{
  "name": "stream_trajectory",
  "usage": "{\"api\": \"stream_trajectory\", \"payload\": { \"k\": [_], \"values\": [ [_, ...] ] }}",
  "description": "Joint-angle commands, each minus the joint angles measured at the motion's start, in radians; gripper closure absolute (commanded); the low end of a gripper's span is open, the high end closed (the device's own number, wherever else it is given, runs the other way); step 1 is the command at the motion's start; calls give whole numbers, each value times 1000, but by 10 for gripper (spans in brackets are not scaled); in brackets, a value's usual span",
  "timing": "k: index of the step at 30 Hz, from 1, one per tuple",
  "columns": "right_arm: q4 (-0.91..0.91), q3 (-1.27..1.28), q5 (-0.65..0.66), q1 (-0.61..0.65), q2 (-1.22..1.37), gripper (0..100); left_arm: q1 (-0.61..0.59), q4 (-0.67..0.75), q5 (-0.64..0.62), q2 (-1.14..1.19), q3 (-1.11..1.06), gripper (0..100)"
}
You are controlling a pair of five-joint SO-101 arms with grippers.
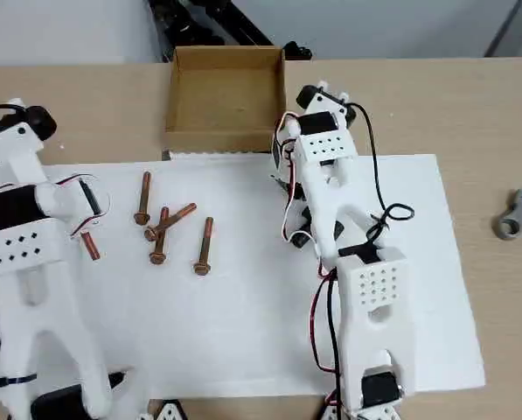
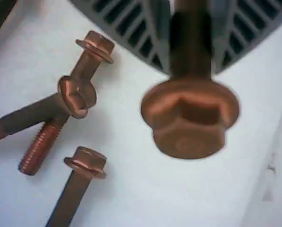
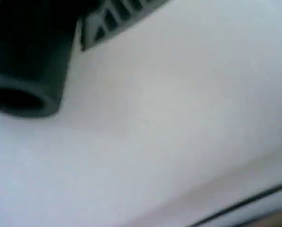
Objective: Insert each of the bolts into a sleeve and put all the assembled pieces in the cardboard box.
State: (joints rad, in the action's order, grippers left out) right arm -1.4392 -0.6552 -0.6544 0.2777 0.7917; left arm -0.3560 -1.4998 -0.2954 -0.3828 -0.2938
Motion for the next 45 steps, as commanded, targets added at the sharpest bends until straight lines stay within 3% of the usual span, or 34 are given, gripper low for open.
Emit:
{"api": "stream_trajectory", "payload": {
  "k": [1, 8, 12, 19, 26, 35, 45],
  "values": [
    [8, -3, 11, -30, 21, 862, 5, 23, 5, -37, 7, 995],
    [1, -3, 11, -13, 28, 871, 3, 20, 3, -37, 7, 995],
    [2, -3, 11, 2, 28, 998, -34, 23, 3, -43, 7, 995],
    [-42, -3, 12, 12, -24, 987, -69, 18, 31, -44, 7, 995],
    [-157, -3, 21, 22, -274, 989, -64, 41, 41, -44, 10, 995],
    [-222, -2, 304, 79, -782, 991, -58, 78, 41, -46, 19, 995],
    [-229, 35, 592, 90, -1208, 995, 138, -14, 43, -46, 217, 995]
  ]
}}
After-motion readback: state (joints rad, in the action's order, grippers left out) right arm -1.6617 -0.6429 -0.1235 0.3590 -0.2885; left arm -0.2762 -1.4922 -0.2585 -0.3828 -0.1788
